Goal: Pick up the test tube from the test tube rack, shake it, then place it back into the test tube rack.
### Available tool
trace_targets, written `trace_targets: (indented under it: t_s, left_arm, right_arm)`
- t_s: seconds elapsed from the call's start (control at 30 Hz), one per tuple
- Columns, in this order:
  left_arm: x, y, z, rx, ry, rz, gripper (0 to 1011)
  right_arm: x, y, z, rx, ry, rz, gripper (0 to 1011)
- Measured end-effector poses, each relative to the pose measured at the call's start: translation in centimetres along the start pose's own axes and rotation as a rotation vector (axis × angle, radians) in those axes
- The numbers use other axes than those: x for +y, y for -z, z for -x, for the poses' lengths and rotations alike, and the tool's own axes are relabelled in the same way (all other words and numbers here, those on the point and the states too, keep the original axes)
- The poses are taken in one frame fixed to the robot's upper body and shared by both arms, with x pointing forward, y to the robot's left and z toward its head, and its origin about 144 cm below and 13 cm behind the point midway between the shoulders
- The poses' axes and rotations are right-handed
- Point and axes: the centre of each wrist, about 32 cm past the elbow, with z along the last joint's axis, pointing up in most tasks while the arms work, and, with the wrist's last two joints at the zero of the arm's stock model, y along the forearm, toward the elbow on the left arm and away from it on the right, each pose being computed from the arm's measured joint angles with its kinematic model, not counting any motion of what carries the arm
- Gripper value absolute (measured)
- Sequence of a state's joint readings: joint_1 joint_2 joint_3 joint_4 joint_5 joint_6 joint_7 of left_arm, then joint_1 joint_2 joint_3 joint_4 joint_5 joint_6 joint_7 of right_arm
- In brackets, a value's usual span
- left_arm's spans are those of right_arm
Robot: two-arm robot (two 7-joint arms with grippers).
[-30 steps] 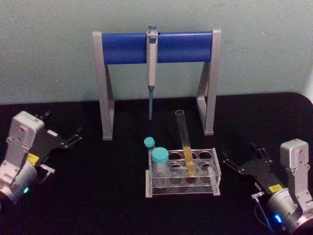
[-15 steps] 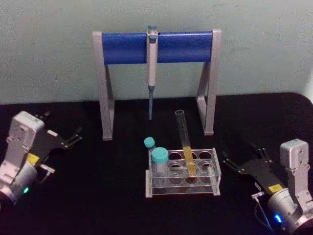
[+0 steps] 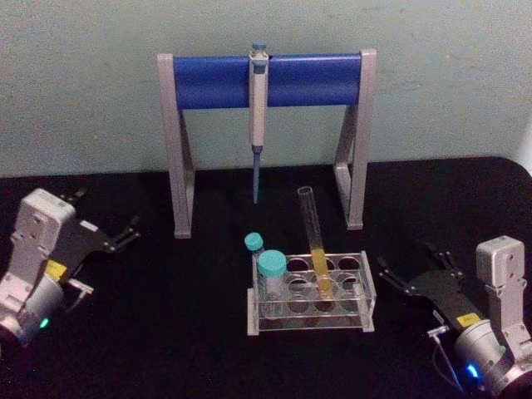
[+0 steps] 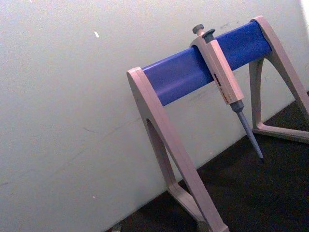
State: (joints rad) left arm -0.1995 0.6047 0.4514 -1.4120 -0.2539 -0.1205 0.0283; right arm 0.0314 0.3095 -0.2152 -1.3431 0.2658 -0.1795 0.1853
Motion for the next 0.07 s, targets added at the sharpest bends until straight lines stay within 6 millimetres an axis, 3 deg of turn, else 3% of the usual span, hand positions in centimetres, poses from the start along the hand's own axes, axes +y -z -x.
trace_targets:
  t_s: [0.07]
  left_arm:
    - [0.0, 0.0, 0.0, 0.0, 0.0, 0.0, 1010]
  right_arm:
    - [0.0, 0.0, 0.0, 0.0, 0.0, 0.0, 1000]
